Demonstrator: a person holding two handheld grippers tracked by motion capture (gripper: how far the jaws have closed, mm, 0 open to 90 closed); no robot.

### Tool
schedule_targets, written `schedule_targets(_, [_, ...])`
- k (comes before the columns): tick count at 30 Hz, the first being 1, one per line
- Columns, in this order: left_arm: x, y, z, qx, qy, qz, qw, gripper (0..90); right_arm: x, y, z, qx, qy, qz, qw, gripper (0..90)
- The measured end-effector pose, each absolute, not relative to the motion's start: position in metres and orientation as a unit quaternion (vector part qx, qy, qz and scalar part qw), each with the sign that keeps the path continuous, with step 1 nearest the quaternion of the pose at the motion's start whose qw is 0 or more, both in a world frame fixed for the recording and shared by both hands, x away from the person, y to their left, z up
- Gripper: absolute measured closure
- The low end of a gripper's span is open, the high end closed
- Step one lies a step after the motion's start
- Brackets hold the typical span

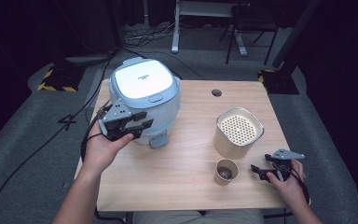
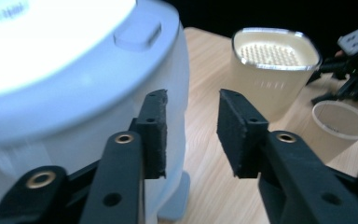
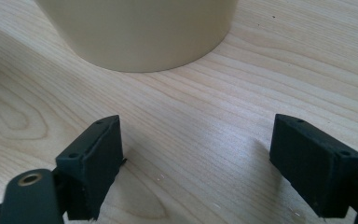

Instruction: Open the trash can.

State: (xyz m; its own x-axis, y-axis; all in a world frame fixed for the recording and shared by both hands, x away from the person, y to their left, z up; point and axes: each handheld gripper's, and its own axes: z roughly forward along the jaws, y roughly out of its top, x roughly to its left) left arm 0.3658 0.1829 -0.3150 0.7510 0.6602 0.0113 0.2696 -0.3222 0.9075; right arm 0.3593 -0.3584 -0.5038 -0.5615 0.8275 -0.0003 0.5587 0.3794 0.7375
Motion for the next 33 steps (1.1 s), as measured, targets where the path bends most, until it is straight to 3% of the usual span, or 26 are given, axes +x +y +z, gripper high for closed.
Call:
schedule_targets(12, [0.388,0.176,-0.288,0.779,0.285,0.208,0.519,89.4,0.36,-0.358,-0.504,0.429,0.809,0.356,0.188,17.3])
schedule_targets(25, [0.415,0.164,-0.291,0.784,0.304,0.202,0.503,90.0,0.36,-0.358,-0.504,0.429,0.809,0.356,0.189,17.3])
schedule_targets(33, [0.415,0.157,-0.291,0.787,0.296,0.23,0.489,90.0,0.36,-0.358,-0.504,0.429,0.809,0.356,0.189,17.3])
